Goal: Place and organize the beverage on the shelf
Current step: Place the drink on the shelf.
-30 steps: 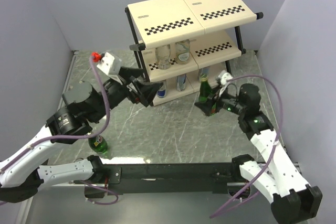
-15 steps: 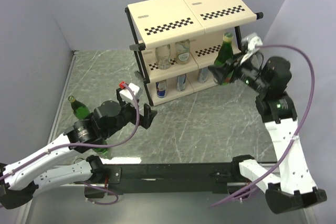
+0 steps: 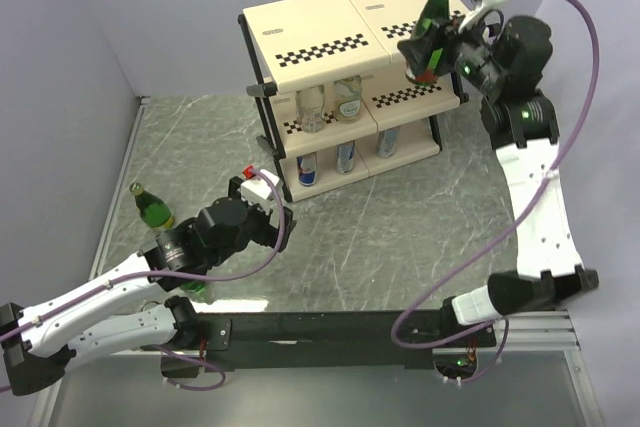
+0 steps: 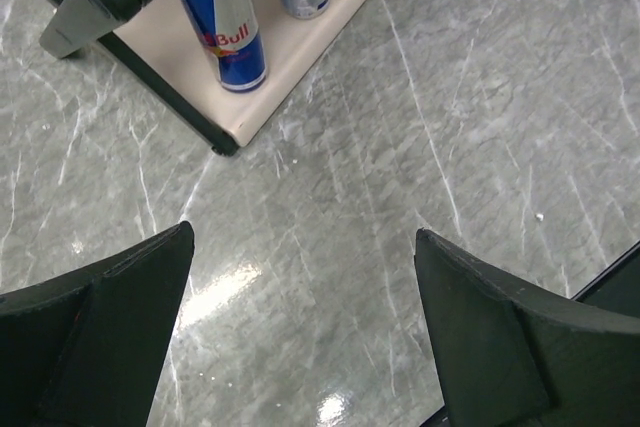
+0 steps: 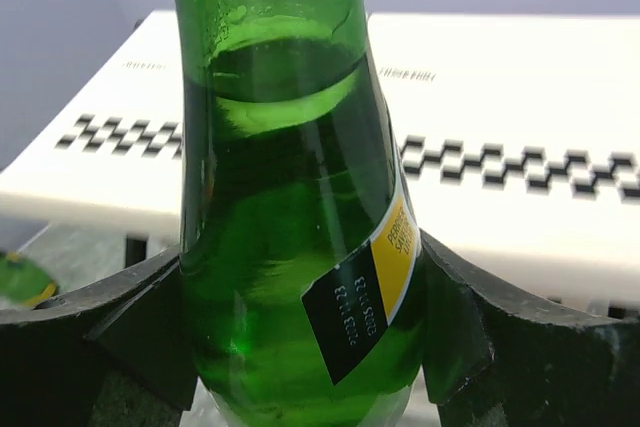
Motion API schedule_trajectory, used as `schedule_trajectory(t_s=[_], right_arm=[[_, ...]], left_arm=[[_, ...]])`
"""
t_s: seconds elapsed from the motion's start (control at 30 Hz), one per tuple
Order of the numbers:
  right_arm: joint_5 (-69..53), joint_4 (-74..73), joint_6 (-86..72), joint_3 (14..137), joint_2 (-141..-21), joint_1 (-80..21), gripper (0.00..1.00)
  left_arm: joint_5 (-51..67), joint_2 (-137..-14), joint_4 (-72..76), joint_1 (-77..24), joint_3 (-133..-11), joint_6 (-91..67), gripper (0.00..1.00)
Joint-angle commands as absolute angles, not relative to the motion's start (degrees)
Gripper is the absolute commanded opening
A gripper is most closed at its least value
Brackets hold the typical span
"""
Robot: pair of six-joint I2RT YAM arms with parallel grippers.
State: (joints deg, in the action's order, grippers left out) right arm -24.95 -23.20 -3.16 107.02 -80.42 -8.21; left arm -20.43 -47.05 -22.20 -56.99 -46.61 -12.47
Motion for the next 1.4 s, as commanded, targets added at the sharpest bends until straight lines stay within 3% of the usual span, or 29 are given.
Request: schedule_trajectory(t_s=[0.0,0.4,1.03,1.27,1.37], right_arm=[[-22.07,-16.61,-3.43,118.88,-83.47,-7.91,0.00],[-15.83,-17.58,-2.47,139.73,-99.83,-9.23,0.00],[-9.40,-11.42,1.32,141.51,-107.14,-11.60,0.01],[-10.02,-10.90,0.79,137.64,-105.12,-11.51,0.27],[-9.93,-10.55,0.44,136.23,-104.51,-11.51,0.48]], left_arm=[[-22.06,-45.36,-21.62,-57.13,-45.88,-11.43,0.97],[-24.17,-44.47,-21.45,-57.13,-44.56,-10.99,0.98],[-26.54,-46.23,-22.15,-57.13,-44.21,-11.25,0.98],[-26.37,-45.88,-22.15,-57.13,-44.12,-11.25,0.98],[-26.19,-45.88,-22.24,-57.13,-44.30,-11.25,0.98]])
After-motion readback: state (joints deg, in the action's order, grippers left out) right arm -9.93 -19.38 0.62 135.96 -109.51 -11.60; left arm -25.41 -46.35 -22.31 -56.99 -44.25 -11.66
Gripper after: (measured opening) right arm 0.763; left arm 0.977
